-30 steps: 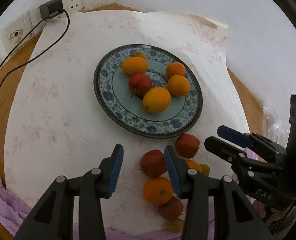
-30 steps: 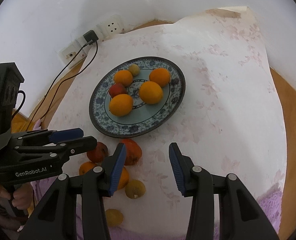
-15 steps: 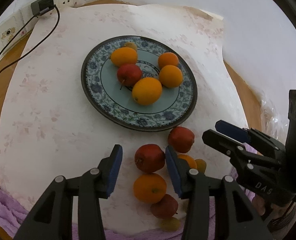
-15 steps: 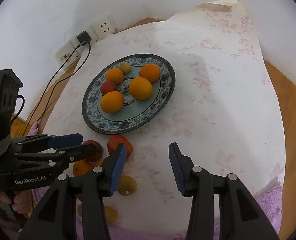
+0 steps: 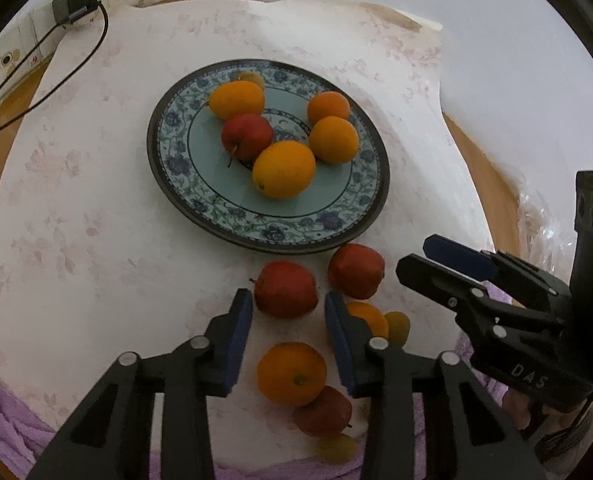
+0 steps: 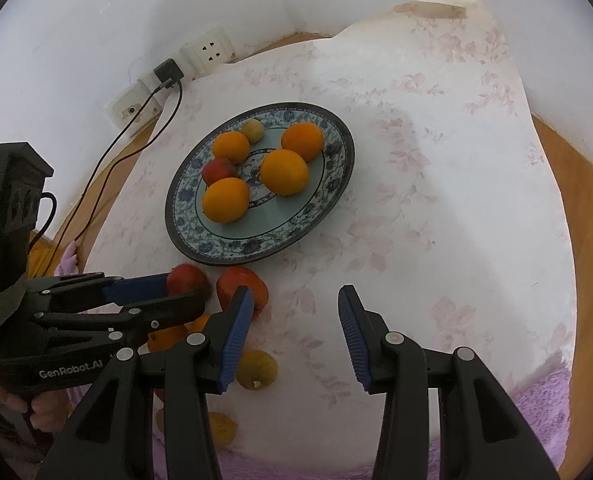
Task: Organize fruits
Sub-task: 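Withdraw both open tools back toward the remaining fruit pile, then grasp a red apple with the left tool while the right tool grasps another red apple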
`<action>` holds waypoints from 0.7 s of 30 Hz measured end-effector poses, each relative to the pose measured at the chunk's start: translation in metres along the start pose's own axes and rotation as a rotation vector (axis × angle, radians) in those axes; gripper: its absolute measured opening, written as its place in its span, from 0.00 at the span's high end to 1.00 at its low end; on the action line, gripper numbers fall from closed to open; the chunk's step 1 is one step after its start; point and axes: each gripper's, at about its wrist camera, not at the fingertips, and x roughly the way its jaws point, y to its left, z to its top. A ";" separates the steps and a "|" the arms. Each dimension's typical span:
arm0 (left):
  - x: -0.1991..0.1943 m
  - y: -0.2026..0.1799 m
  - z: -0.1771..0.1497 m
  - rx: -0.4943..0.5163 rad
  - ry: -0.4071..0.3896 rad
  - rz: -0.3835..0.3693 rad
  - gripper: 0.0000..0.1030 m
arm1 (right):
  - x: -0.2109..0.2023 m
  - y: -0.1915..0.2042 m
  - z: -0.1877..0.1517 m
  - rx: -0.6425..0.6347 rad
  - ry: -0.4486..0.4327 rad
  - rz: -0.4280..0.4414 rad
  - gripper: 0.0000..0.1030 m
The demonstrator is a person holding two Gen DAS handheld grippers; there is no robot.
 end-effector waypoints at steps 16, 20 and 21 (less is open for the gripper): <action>0.006 0.002 0.004 -0.006 -0.015 0.008 0.65 | 0.005 0.003 -0.001 -0.003 0.008 0.009 0.56; 0.005 0.003 0.005 0.001 -0.021 0.008 0.66 | 0.006 0.004 0.000 -0.002 0.010 0.012 0.56; 0.005 0.003 0.005 -0.001 -0.024 0.011 0.66 | 0.006 0.004 0.000 -0.003 0.011 0.013 0.56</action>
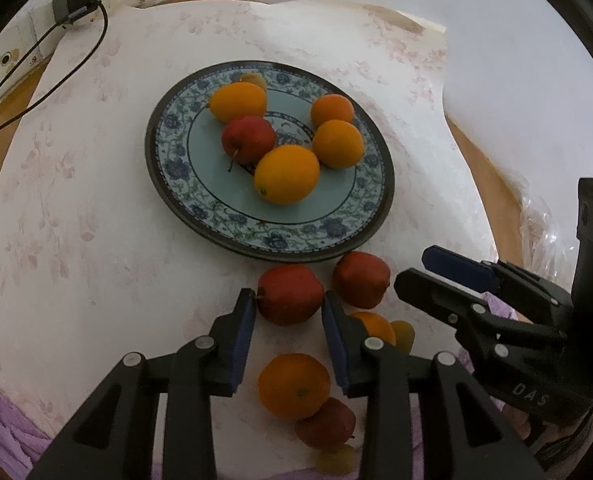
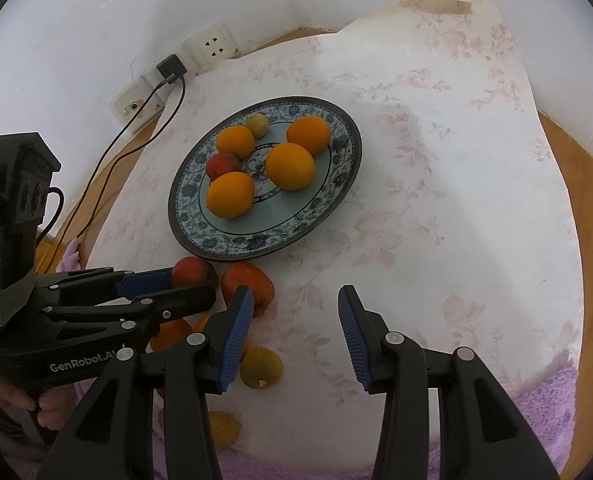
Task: Organize fruits
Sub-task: 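Grasp a red apple with the left tool while the right tool grasps another red apple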
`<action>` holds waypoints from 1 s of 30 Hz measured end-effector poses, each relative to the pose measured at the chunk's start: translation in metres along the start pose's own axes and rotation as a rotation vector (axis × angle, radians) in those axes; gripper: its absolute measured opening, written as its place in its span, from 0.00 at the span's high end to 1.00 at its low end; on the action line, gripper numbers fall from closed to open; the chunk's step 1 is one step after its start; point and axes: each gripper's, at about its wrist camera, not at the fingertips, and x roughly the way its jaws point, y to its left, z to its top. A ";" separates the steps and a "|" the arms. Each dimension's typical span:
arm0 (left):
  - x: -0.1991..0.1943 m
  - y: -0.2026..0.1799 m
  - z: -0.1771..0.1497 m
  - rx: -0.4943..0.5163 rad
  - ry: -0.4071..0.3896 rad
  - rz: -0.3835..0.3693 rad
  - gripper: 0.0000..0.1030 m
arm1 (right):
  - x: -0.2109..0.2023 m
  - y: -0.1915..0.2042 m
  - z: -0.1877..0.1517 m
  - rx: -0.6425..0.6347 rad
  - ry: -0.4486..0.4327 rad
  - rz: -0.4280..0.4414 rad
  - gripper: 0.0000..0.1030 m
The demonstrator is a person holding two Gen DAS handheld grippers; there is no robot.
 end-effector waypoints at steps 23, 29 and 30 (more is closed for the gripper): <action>-0.014 0.023 -0.002 -0.056 -0.048 0.043 0.66 | 0.025 0.026 0.007 0.002 0.070 0.052 0.61; -0.016 0.025 -0.002 -0.061 -0.052 0.045 0.66 | 0.023 0.023 0.006 0.005 0.065 0.053 0.67; -0.016 0.025 -0.002 -0.060 -0.052 0.045 0.66 | 0.023 0.023 0.006 0.005 0.065 0.054 0.67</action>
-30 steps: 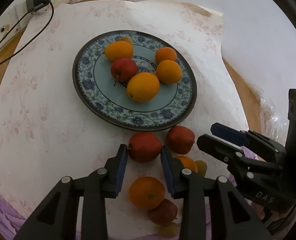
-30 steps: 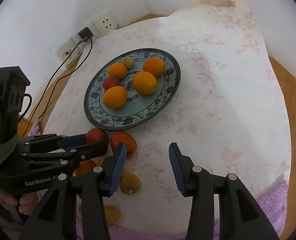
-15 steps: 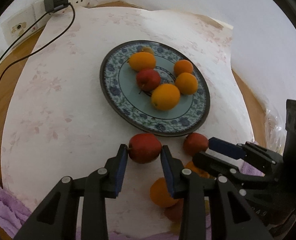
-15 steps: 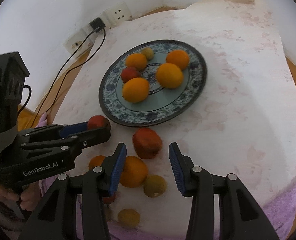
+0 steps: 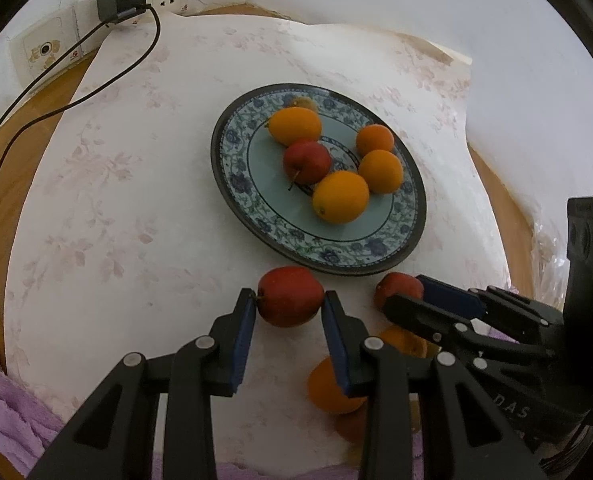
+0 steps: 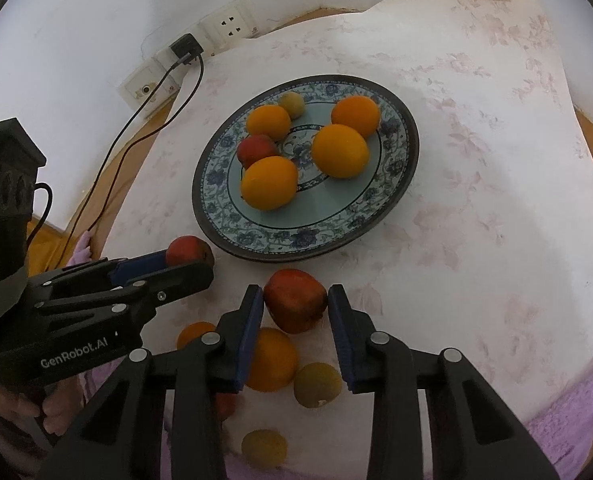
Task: Organize fruits
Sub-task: 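Grasp a red apple with the left tool while the right tool grasps another red apple, then carry both red apples over the plate and lower them onto it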
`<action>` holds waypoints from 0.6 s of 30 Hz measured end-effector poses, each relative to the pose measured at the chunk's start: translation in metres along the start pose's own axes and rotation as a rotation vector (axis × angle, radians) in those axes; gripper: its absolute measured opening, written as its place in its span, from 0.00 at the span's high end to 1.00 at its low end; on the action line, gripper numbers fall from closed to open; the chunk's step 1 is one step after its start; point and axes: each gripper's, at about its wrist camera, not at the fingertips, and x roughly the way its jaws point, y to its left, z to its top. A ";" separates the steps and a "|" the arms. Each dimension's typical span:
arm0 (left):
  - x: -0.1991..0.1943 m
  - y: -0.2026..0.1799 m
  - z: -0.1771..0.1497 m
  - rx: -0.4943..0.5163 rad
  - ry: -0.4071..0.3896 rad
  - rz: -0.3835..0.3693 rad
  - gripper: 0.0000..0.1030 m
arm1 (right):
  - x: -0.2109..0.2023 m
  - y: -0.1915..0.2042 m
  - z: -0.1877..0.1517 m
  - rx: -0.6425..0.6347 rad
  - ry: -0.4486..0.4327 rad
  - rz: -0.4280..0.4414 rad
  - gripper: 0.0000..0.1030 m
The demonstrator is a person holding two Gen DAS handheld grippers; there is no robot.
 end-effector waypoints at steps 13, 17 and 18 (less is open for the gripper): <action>-0.011 0.001 0.009 0.009 -0.034 0.008 0.66 | -0.017 -0.006 0.002 0.013 -0.042 0.009 0.67; -0.014 0.001 0.014 0.011 -0.046 0.014 0.66 | -0.023 -0.009 0.007 0.008 -0.060 -0.003 0.67; -0.014 0.002 0.015 0.012 -0.049 0.016 0.66 | -0.024 -0.010 0.009 0.006 -0.067 -0.007 0.67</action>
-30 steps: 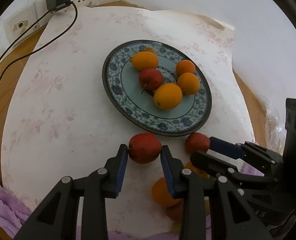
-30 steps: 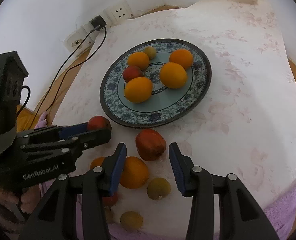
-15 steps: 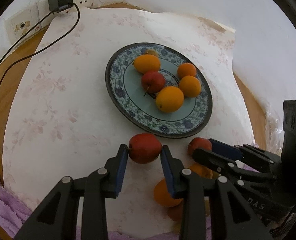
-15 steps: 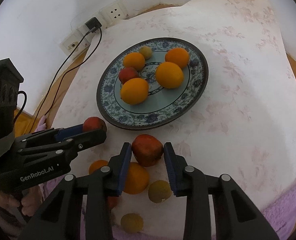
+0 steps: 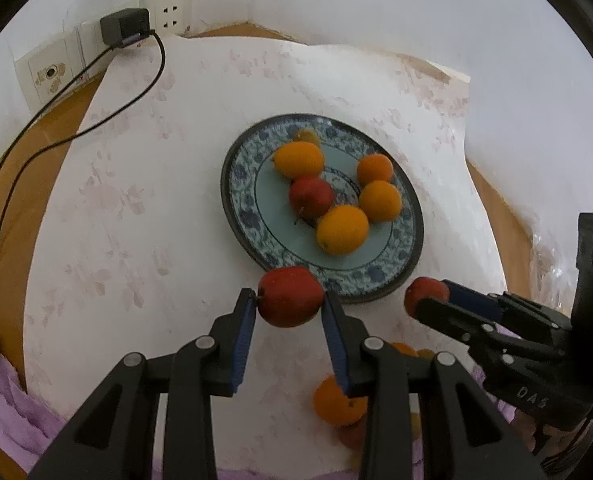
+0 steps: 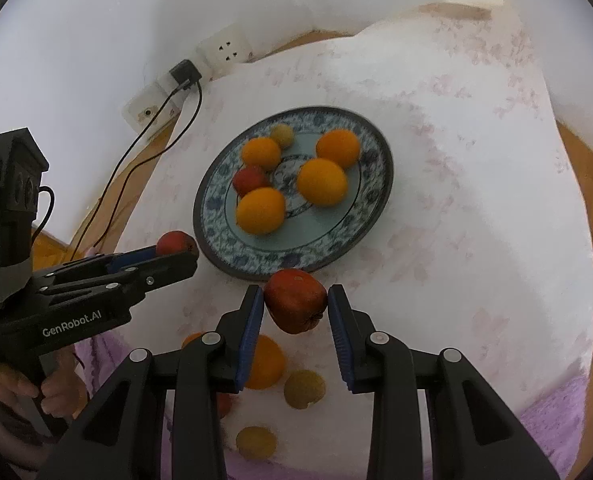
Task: Organize fruits
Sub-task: 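Carry both red apples over the plate and lower them onto it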
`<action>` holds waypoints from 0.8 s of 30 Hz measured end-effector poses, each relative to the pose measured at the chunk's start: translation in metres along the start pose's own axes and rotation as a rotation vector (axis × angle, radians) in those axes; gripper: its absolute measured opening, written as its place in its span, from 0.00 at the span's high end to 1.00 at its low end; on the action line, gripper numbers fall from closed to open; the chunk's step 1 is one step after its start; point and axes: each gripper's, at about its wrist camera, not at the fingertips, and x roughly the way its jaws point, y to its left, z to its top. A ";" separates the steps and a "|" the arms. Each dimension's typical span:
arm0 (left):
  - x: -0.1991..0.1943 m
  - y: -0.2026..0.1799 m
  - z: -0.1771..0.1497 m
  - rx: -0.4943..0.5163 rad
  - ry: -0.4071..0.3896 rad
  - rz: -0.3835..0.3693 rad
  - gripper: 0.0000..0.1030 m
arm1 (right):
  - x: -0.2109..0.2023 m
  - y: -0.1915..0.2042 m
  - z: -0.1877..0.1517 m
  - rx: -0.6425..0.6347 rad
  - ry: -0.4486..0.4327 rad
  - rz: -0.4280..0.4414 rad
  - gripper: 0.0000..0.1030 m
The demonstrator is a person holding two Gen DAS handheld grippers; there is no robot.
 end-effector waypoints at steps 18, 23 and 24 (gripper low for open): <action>0.009 0.008 0.039 0.011 -0.039 0.037 0.66 | -0.003 -0.018 0.041 -0.009 -0.079 -0.072 0.67; 0.018 0.008 0.048 0.012 -0.032 0.040 0.66 | 0.003 -0.022 0.051 -0.012 -0.085 -0.085 0.67; 0.020 0.008 0.050 0.011 -0.030 0.041 0.66 | 0.005 -0.022 0.052 -0.013 -0.085 -0.087 0.67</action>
